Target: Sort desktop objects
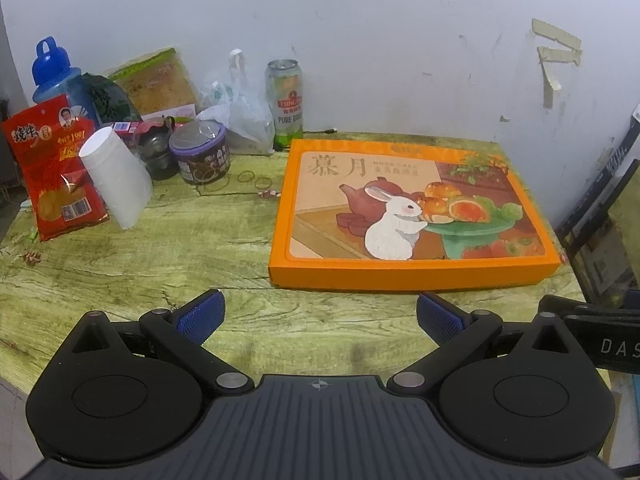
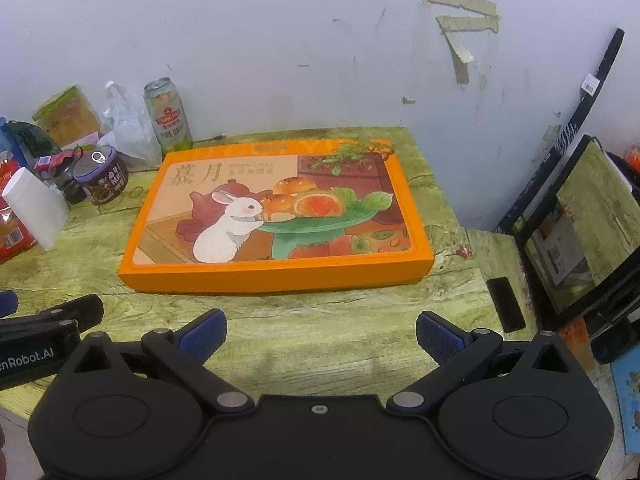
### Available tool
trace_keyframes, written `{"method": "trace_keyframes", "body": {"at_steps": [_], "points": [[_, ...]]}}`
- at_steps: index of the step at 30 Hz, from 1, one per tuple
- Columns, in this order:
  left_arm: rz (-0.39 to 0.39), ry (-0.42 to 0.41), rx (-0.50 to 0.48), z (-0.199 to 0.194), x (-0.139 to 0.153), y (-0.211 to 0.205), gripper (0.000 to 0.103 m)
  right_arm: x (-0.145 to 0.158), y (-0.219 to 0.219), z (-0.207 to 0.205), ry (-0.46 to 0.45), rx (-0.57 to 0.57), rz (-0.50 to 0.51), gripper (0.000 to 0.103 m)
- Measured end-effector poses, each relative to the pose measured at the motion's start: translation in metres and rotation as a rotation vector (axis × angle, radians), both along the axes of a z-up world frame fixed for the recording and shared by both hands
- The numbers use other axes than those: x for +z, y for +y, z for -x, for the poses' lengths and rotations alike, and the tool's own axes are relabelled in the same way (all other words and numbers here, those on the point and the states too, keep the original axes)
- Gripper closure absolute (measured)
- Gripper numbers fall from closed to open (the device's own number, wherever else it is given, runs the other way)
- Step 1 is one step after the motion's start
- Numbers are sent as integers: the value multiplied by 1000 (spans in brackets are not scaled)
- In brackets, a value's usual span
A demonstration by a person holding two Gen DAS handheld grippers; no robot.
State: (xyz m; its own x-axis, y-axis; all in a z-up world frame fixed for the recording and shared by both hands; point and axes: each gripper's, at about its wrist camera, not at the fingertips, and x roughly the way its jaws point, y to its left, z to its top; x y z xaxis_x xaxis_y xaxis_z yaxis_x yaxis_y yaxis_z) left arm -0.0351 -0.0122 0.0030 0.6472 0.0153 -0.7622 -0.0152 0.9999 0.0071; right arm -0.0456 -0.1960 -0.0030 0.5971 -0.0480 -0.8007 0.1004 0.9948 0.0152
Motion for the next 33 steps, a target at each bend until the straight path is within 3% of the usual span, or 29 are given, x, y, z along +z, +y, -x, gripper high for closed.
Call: {"method": "trace_keyframes", "body": {"at_steps": [33], "points": [[-9,8,-10,-8,-5,0,0,-5,1,-10,20,-3,-9,1]]}}
